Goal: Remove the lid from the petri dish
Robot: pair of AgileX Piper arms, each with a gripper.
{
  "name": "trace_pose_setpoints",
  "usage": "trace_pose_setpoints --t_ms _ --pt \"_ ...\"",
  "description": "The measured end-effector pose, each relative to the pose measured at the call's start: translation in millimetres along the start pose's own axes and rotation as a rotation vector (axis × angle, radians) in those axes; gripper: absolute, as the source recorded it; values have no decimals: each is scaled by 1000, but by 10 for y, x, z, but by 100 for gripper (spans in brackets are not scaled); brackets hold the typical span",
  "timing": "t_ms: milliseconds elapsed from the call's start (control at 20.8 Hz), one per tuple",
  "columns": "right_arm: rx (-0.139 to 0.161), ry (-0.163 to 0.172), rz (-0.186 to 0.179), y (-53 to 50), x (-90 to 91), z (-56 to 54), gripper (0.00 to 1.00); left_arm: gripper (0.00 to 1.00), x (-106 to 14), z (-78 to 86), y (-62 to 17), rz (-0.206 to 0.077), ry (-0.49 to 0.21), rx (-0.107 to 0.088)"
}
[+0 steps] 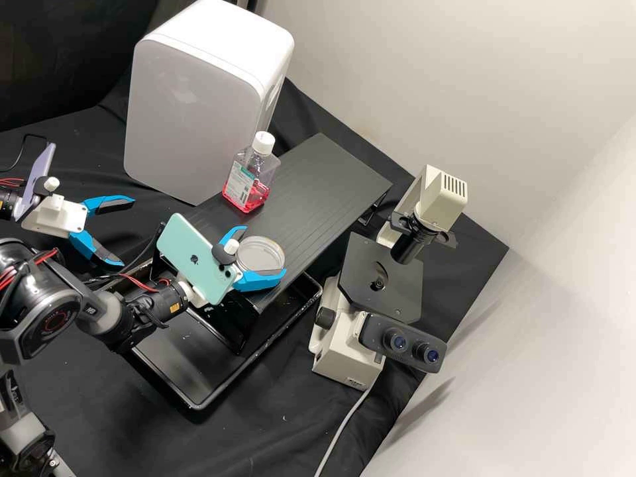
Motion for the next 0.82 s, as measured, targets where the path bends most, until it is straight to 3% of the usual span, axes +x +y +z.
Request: trace_pose_setpoints --t_ms 816 --pt "2 -3 2 -1 2 6 0 100 4 -1 -17 -6 2 -2"
